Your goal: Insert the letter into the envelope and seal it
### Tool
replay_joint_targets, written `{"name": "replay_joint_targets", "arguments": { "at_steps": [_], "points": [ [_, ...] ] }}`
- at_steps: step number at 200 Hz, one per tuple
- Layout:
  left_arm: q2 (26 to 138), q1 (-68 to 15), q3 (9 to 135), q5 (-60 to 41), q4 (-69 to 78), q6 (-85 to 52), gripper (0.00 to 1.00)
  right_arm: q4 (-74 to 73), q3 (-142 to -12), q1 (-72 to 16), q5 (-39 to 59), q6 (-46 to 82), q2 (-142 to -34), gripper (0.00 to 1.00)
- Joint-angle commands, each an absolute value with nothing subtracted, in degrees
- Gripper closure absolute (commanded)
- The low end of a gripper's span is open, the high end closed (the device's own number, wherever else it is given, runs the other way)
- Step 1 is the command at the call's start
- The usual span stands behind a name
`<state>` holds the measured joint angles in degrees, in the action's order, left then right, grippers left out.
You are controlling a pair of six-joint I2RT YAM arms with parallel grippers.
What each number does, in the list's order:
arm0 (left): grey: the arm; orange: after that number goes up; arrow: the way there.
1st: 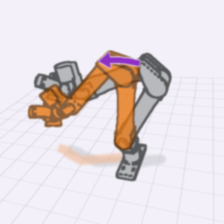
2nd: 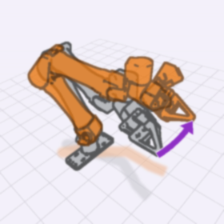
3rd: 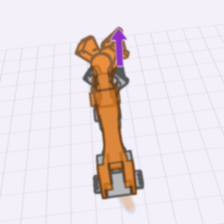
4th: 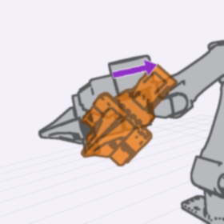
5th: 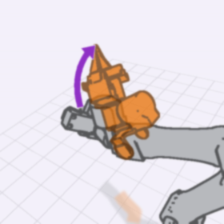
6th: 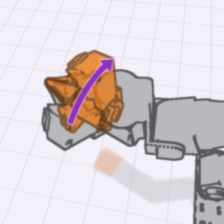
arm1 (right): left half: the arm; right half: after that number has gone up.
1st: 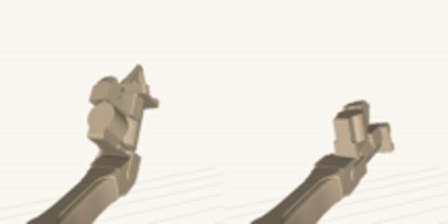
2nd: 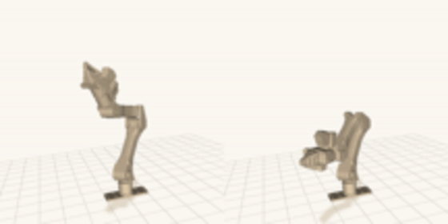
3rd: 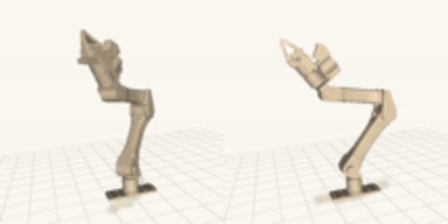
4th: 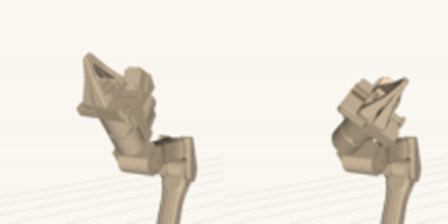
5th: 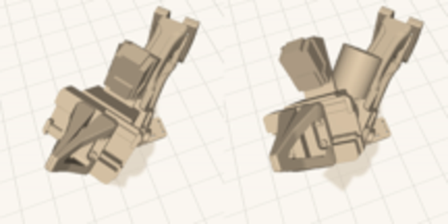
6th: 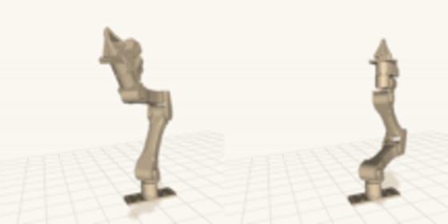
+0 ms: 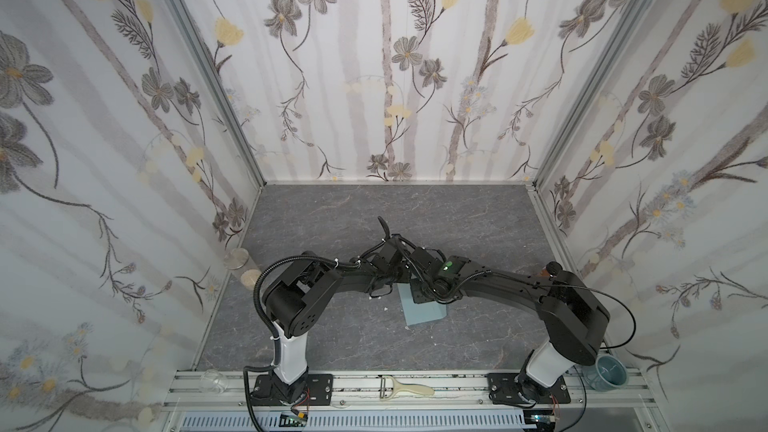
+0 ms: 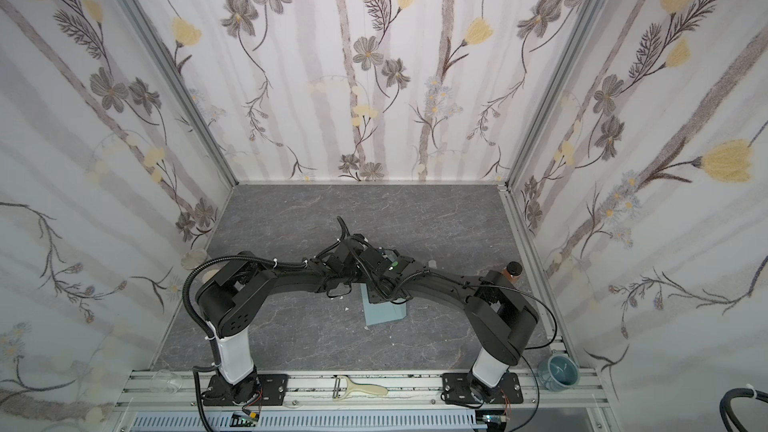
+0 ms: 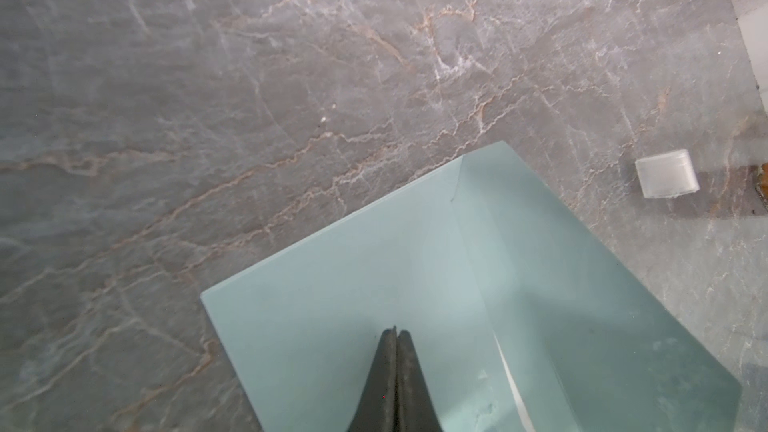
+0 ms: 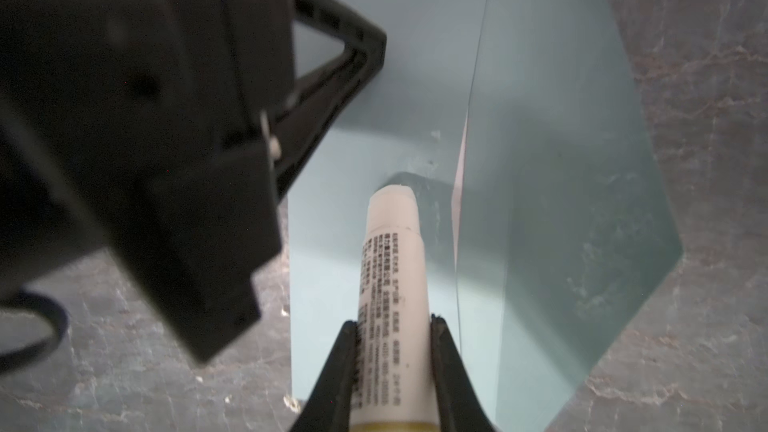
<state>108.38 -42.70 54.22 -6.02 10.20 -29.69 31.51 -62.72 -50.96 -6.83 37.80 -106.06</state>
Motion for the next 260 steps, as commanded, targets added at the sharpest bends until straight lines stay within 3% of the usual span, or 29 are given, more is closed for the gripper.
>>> {"name": "replay_joint_targets", "arguments": {
  "at_steps": [1, 106, 195, 260],
  "points": [
    [108.4, -43.0, 53.1, -6.9, 0.1, -30.4, 1.0, 33.5, -64.2, -49.5, -8.0, 36.1, -108.8, 1.0],
    [107.9, -43.1, 52.9, -5.8, 0.1, -30.7, 1.0, 34.6, -53.0, -54.3, -4.8, 42.9, -98.9, 1.0],
    [107.1, -43.7, 52.5, -5.0, 0.4, -30.2, 1.0, 31.1, -57.7, -49.9, -5.9, 38.0, -104.7, 1.0],
    [107.4, -43.7, 52.7, -4.7, 0.3, -30.5, 1.0, 32.5, -48.3, -53.5, -2.8, 43.6, -96.3, 1.0]
  ]
}}
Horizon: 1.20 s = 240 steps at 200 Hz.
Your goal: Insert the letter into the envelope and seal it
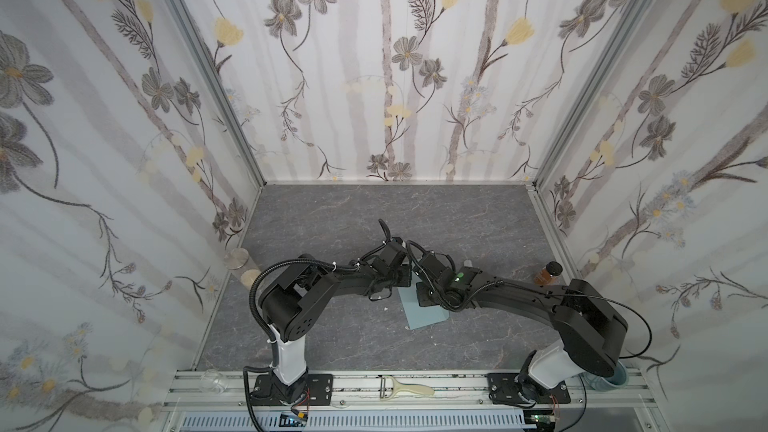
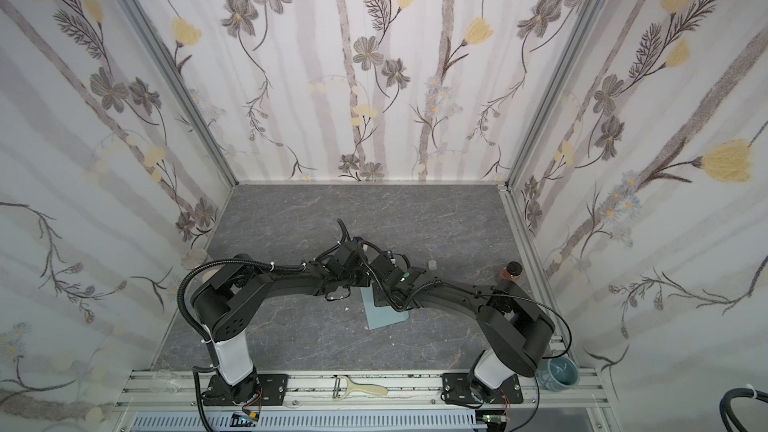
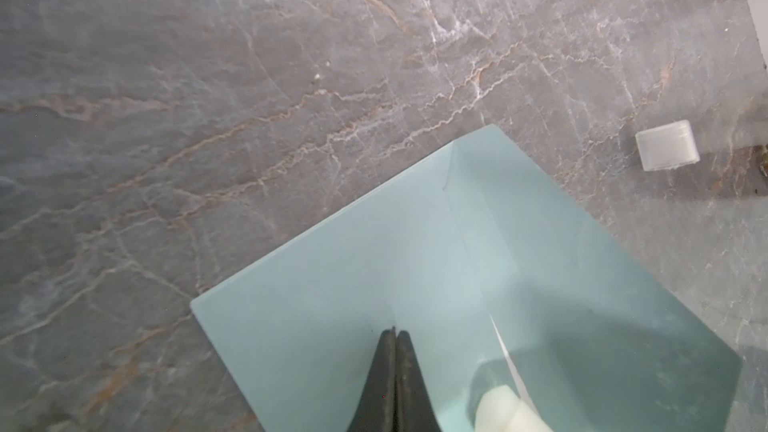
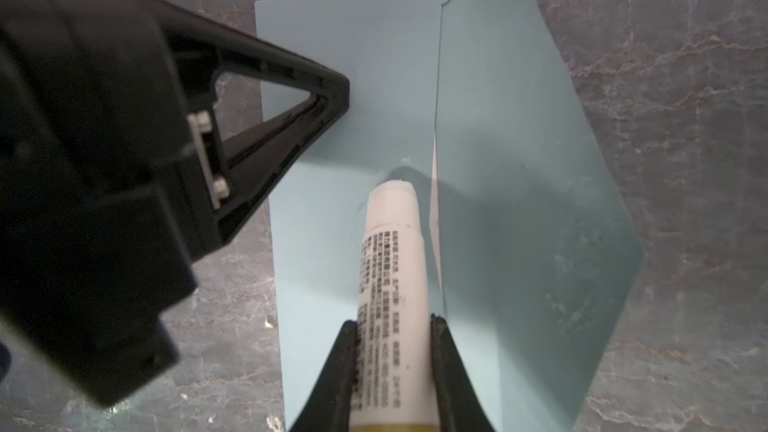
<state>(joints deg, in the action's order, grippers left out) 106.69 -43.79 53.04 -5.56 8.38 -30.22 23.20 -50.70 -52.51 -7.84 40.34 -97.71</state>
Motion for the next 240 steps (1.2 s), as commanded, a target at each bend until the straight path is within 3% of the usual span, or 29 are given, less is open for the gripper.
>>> {"name": "replay_joint_targets", "arguments": {
  "at_steps": [1, 115, 192, 240],
  "points": [
    [107.4, -43.7, 52.7, -4.7, 0.3, -30.6, 1.0, 32.6, -48.2, -53.5, -2.8, 43.7, -96.3, 1.0],
    [106.9, -43.7, 52.2, -4.9, 0.3, -30.9, 1.0, 31.6, -44.5, -55.5, -1.1, 48.5, -92.8, 1.0],
    [105.5, -44.0, 50.8, -4.7, 0.3, -31.6, 1.0, 27.9, -51.9, -51.3, -3.2, 42.5, -101.7, 1.0],
    [105.7, -44.0, 50.7, -4.0, 0.3, -31.8, 1.0, 30.9, -48.5, -52.8, -3.6, 44.8, -96.7, 1.0]
  ]
}}
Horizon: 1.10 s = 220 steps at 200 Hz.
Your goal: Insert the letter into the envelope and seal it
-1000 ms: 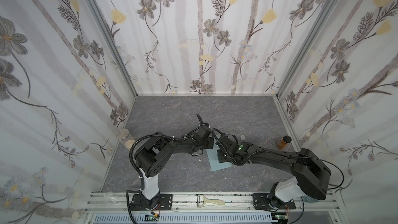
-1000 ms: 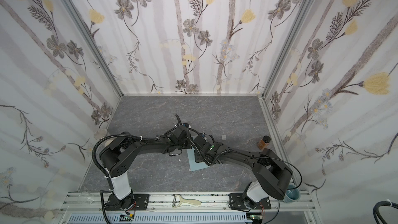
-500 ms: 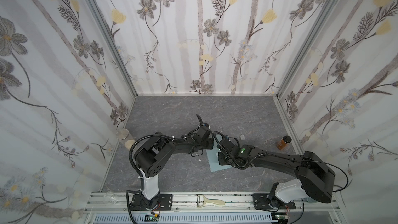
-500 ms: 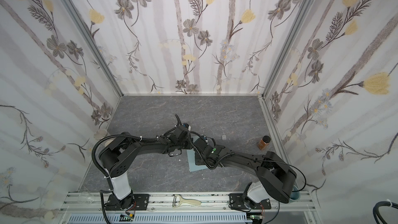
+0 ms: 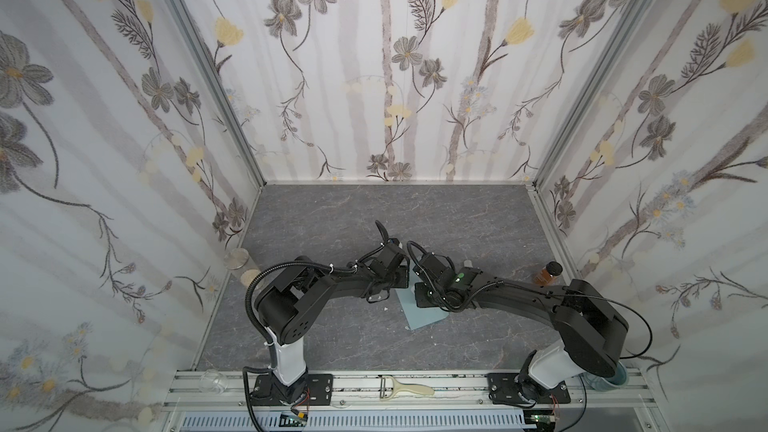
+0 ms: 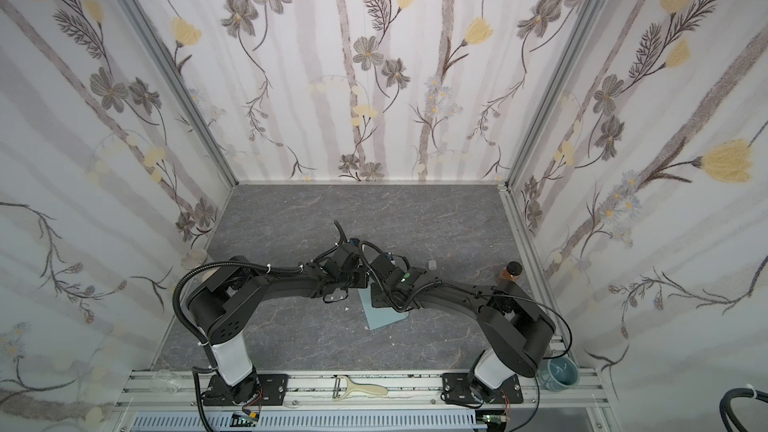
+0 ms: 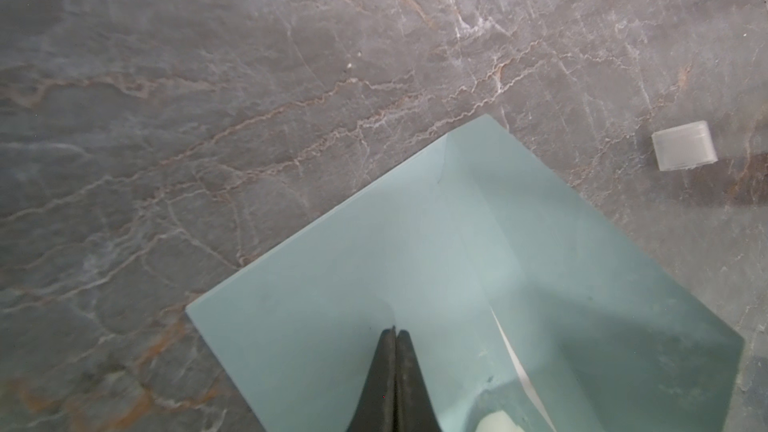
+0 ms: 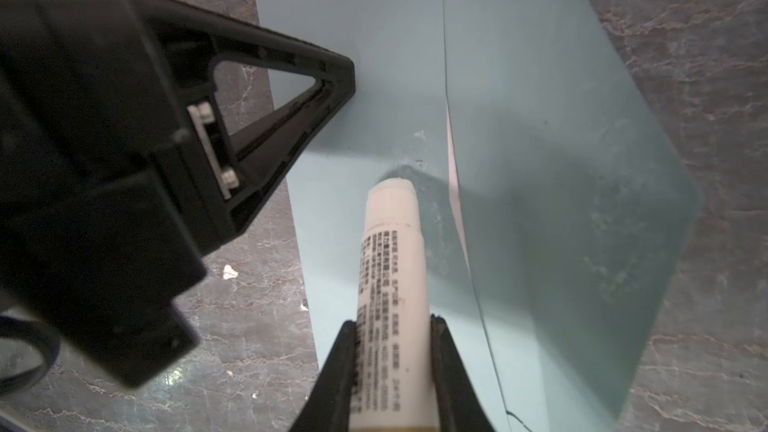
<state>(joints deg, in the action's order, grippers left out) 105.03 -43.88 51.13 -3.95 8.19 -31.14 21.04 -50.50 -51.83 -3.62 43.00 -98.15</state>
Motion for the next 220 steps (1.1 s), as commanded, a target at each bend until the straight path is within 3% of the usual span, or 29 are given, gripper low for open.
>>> {"name": "replay_joint_targets", "arguments": {
  "at_steps": [1, 59, 169, 220],
  "points": [
    [105.7, -44.0, 50.7, -4.0, 0.2, -31.9, 1.0, 31.0, -48.4, -52.8, -3.6, 44.9, -96.6, 1.0],
    [105.7, -44.0, 50.9, -4.1, 0.3, -32.3, 1.0, 31.6, -43.6, -54.5, -3.2, 48.6, -91.8, 1.0],
    [105.4, -44.9, 50.7, -3.9, 0.3, -31.9, 1.0, 25.2, -50.5, -49.9, -7.1, 44.8, -101.5, 1.0],
    [105.2, -44.6, 50.6, -3.4, 0.2, -32.0, 1.0, 28.2, -45.5, -51.6, -5.0, 46.9, -95.2, 1.0]
  ]
}}
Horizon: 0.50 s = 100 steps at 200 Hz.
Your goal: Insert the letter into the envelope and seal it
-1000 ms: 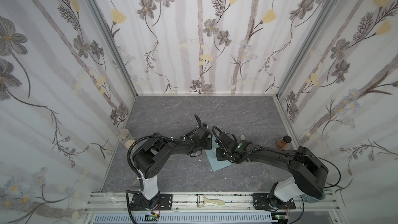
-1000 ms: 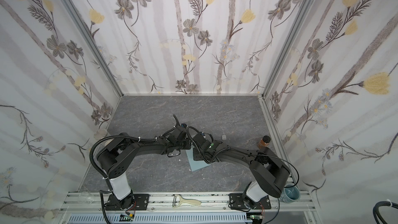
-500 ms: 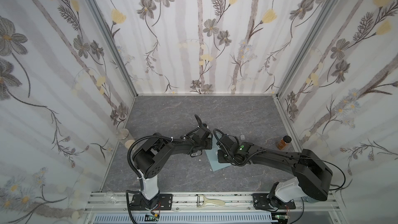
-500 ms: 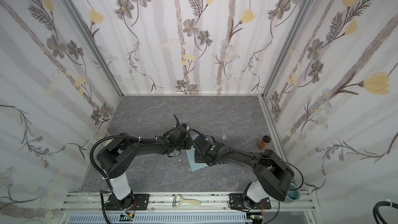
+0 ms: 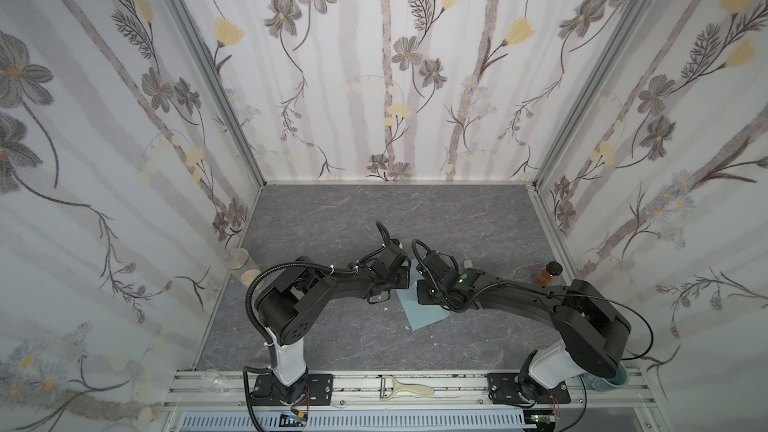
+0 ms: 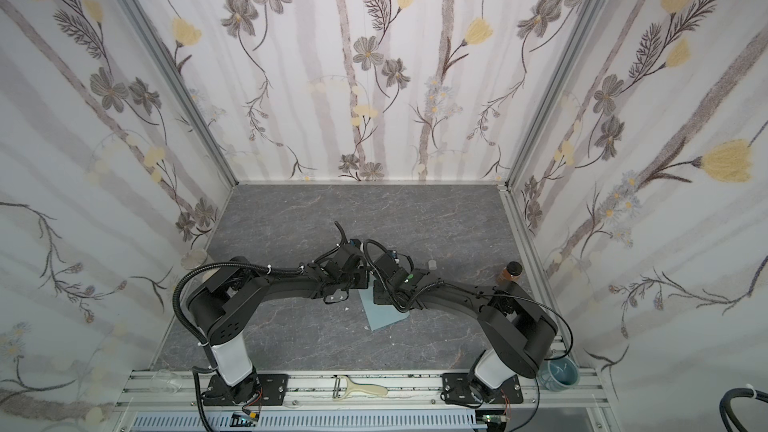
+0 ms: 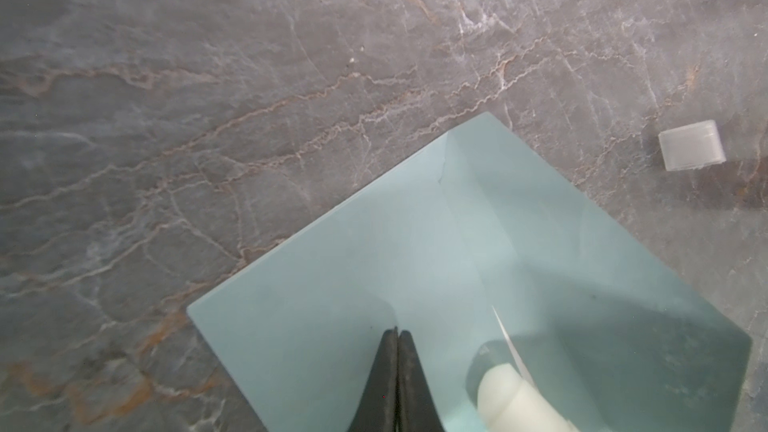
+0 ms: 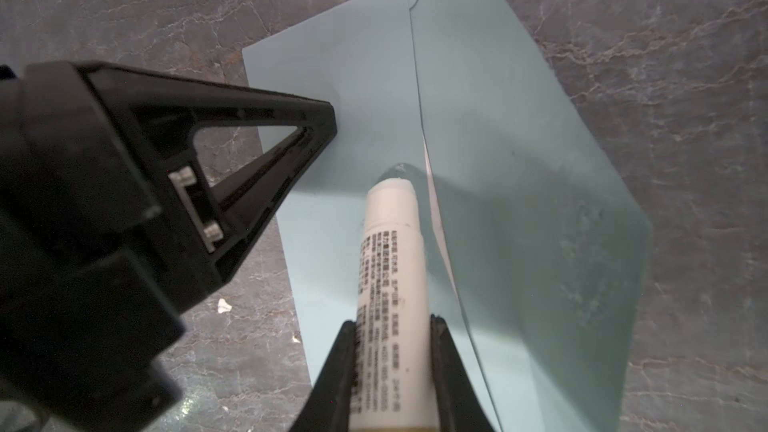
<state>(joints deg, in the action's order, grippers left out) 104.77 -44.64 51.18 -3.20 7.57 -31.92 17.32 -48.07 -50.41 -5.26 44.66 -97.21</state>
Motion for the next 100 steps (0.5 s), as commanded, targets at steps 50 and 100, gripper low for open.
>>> {"name": "replay_joint_targets", "arguments": {
  "at_steps": [50, 100],
  "points": [
    [105.1, -44.6, 50.8, -3.6, 0.2, -32.1, 1.0, 30.5, -41.4, -54.8, -3.7, 50.7, -89.7, 1.0],
    [105.0, -44.7, 50.8, -4.1, 0.2, -31.8, 1.0, 28.2, -41.8, -52.5, -4.9, 49.2, -91.1, 1.0]
  ]
}}
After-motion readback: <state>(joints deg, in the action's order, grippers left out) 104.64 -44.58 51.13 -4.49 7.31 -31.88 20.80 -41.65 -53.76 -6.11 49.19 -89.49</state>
